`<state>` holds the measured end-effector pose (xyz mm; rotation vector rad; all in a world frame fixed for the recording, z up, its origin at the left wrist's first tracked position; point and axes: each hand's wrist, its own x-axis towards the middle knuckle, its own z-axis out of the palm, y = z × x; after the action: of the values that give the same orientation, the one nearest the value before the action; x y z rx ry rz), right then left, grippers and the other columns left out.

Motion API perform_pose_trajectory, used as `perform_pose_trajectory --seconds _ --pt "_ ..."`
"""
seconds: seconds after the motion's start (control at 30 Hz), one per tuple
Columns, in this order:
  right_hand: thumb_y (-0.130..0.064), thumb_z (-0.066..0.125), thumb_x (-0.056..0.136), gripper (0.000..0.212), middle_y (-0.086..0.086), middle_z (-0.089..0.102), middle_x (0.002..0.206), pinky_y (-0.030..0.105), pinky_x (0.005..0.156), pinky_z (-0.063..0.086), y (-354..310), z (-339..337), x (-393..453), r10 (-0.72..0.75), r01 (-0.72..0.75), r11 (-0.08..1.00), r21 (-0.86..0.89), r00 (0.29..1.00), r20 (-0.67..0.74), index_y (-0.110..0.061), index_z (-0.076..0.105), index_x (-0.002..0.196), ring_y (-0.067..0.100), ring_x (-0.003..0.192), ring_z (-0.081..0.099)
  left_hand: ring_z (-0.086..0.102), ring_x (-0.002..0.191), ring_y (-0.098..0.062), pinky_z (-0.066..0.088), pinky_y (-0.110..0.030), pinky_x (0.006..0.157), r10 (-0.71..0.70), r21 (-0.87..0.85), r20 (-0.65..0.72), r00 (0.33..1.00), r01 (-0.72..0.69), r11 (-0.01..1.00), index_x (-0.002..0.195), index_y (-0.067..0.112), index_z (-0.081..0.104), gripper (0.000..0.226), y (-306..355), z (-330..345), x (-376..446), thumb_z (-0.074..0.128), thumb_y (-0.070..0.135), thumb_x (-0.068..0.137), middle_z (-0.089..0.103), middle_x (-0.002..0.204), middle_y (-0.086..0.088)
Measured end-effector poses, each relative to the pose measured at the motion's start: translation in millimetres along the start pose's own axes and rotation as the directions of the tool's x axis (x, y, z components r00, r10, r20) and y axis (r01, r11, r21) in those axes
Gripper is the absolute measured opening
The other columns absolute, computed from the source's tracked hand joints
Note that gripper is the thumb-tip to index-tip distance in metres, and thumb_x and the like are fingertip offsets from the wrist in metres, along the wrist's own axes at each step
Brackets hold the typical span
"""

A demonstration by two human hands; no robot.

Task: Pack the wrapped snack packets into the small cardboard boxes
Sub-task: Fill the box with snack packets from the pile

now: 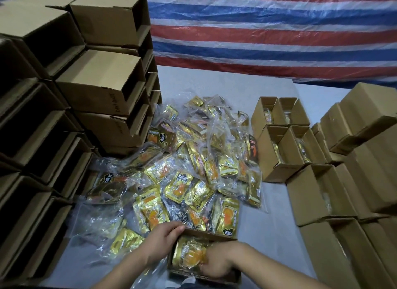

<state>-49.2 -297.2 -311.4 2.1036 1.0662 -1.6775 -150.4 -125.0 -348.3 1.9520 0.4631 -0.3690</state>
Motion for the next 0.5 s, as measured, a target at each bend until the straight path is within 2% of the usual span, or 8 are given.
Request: perform_pose_trajectory --seconds 0.07,0.1,0.17,0.23,0.3,0.37,0.43,0.5 --pt "-0.040 0.040 0.098 0.038 0.012 0.065 0.103 0.036 0.076 0.049 -3.2 -6.6 -7.0 -0.061 0.074 0.995 0.071 0.982 -0.178 -0.011 0.064 0.099 0.029 0.086 0.060 0.063 0.088 0.003 0.046 -0.009 0.076 0.005 0.022 -0.005 1.000 -0.005 1.000 0.093 0.041 0.067 0.018 1.1 1.6 0.2 0.051 0.038 0.100 0.071 0.092 0.016" --pt "-0.039 0.040 0.098 0.036 0.012 0.066 0.103 0.036 0.075 0.049 -6.4 -8.4 -8.9 -0.082 0.113 0.987 0.118 0.967 -0.240 -0.012 0.065 0.100 0.029 0.084 0.060 0.063 0.088 0.003 0.046 -0.010 0.076 0.009 0.031 -0.006 1.000 -0.008 0.999 0.092 0.041 0.067 0.019 1.9 2.1 0.8 0.051 0.037 0.101 0.071 0.092 0.015" --pt "-0.038 0.038 0.101 0.038 0.014 0.063 0.117 0.036 0.081 0.047 -15.0 -5.7 -7.1 -0.096 0.139 0.981 0.139 0.957 -0.274 -0.012 0.061 0.118 0.030 0.097 0.059 0.062 0.088 0.001 0.047 -0.013 0.079 0.009 0.045 -0.003 1.000 -0.009 0.999 0.093 0.036 0.068 0.020 2.7 2.7 2.8 0.051 0.036 0.101 0.071 0.092 0.012" --pt "-0.036 0.039 0.102 0.042 0.016 0.057 0.130 0.040 0.095 0.045 -22.1 1.6 0.7 -0.076 0.113 0.985 0.129 0.962 -0.264 -0.009 0.054 0.131 0.034 0.113 0.057 0.063 0.087 -0.005 0.049 -0.022 0.082 0.004 0.055 0.008 1.000 -0.004 0.998 0.094 0.029 0.070 0.022 2.6 2.9 4.2 0.050 0.036 0.102 0.071 0.090 0.006" --pt "-0.036 0.040 0.102 0.043 0.015 0.055 0.132 0.041 0.099 0.044 -25.0 4.4 3.7 -0.053 0.092 0.985 0.144 0.964 -0.260 -0.009 0.052 0.133 0.034 0.117 0.056 0.063 0.086 -0.011 0.050 -0.029 0.084 -0.001 0.061 0.019 1.000 0.000 0.998 0.096 0.026 0.070 0.024 3.0 3.2 3.8 0.050 0.036 0.102 0.071 0.090 0.002" --pt "-0.039 0.038 0.101 0.043 0.015 0.059 0.123 0.040 0.091 0.045 -22.8 3.2 -0.6 -0.081 0.113 0.989 0.099 0.956 -0.282 -0.010 0.057 0.125 0.034 0.113 0.058 0.064 0.089 -0.013 0.050 -0.030 0.087 -0.010 0.057 0.011 1.000 0.010 0.998 0.098 0.028 0.070 0.023 3.7 1.3 3.0 0.050 0.037 0.102 0.072 0.092 0.002" --pt "-0.039 0.039 0.099 0.033 0.010 0.062 0.099 0.034 0.074 0.045 -14.5 5.0 -12.9 -0.133 0.185 0.979 0.085 0.898 -0.420 -0.015 0.063 0.098 0.031 0.094 0.063 0.064 0.091 -0.014 0.050 -0.030 0.089 -0.013 0.064 0.014 1.000 0.012 0.998 0.100 0.031 0.070 0.022 5.2 -1.0 3.0 0.049 0.037 0.102 0.072 0.094 0.002" --pt "-0.037 0.042 0.097 0.025 0.001 0.060 0.088 0.032 0.071 0.046 2.2 8.6 -27.3 -0.125 0.233 0.969 0.076 0.737 -0.664 -0.022 0.059 0.086 0.020 0.082 0.060 0.065 0.087 -0.015 0.050 -0.029 0.084 -0.019 0.077 0.034 0.999 0.016 0.997 0.099 0.031 0.070 0.024 8.8 -2.0 3.0 0.048 0.039 0.102 0.072 0.091 -0.001"
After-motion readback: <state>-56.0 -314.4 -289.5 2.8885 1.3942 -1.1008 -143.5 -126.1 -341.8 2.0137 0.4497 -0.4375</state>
